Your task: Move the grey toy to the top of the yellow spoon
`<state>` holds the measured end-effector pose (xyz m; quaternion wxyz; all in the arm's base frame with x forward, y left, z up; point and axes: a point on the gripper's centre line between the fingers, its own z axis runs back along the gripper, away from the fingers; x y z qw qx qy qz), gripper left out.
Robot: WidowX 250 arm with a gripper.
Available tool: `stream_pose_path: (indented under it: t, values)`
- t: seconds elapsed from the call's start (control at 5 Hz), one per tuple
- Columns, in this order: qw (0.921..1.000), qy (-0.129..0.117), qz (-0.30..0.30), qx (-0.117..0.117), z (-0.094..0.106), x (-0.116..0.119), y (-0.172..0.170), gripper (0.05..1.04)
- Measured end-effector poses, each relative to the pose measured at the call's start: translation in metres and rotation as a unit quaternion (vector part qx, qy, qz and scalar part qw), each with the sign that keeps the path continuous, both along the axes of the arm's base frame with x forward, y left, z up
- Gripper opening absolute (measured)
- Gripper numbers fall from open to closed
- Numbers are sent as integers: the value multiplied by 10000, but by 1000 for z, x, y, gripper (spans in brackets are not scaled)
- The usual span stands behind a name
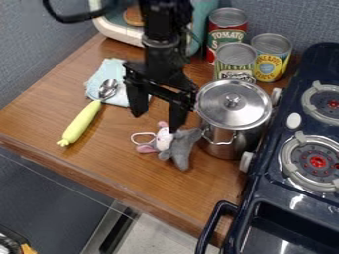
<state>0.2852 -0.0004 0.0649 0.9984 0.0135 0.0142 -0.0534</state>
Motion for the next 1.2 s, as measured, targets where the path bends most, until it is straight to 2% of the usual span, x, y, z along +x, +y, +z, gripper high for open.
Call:
stream_pose_path:
  t: [0.2, 0.4, 0.6, 0.8, 1.2]
  values:
    - [9997, 33, -173, 167, -7, 5, -7, 998]
    - [9994, 127, -261, 181, -14, 5, -8, 998]
    - [9994, 62, -311, 159, -16, 8, -9, 998]
    - [9995, 102, -277, 145, -21, 6, -7, 998]
    - [9990, 65, -344, 261, -32, 2, -2, 998]
